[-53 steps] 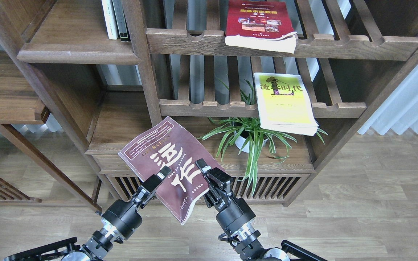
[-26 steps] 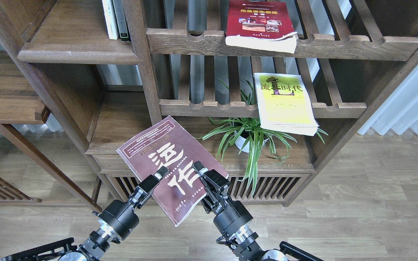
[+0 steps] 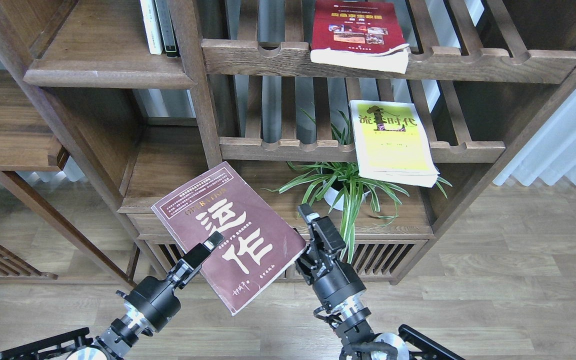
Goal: Organize books on shelf
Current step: 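Grip the maroon book with the left gripper and release the right, then lift the maroon book with the left gripper up toward the top shelf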
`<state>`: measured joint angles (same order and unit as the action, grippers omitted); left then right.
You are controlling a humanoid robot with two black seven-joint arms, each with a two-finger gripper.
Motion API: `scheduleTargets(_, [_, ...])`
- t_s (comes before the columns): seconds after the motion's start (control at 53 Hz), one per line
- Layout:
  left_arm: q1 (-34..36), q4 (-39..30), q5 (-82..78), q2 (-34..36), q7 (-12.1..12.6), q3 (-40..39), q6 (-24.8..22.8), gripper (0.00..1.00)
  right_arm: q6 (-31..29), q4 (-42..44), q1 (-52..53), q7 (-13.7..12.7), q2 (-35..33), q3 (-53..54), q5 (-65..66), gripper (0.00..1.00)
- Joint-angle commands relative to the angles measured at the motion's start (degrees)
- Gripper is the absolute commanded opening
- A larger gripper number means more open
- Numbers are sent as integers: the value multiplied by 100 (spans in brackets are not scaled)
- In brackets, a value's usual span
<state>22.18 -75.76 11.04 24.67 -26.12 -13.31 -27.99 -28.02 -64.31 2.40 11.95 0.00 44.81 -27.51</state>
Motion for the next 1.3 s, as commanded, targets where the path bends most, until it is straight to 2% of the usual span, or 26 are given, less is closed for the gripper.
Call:
scheduleTargets(0.0, [23,-70,-304,2,19,-136,-1,1,2,33,-38,1,0,98,0,92])
scheduleTargets(0.132, [23,-70,-647,37,107,-435,-1,1,2,51,-73,1,0,98,9,92])
scheduleTargets(0.151, [23,-79,-821,81,246,-644,-1,1,2,103,-82,-8,0,98,9,92])
scheduleTargets(0.189, [23,-70,-858,90,369,-760,-1,1,2,129,-82,-8,0,98,9,92])
scheduleTargets(0.434, [23,-255,-876,99,1055,-998,-1,1,2,261,-64,-17,0,98,79,92])
scheduleTargets(0.51, [5,-325,-876,38,1407,-1076,-1,1,2,270,-47,-17,0,98,97,92])
scheduleTargets(0.699, [23,-325,-876,-129,1609,-1455,-1,1,2,270,-47,-17,0,98,114,92])
scheduleTargets(0.85, [32,-334,-867,-682,2005,-1999,-1,1,2,261,-73,-17,0,98,193,92])
scheduleTargets(1.114, [321,-334,-867,-929,2154,-2307,-1,0,2,261,-73,-17,0,107,237,92])
scheduleTargets(1.284, [567,-334,-832,-894,2023,-2922,-1,0,2,261,-73,-17,0,98,238,92])
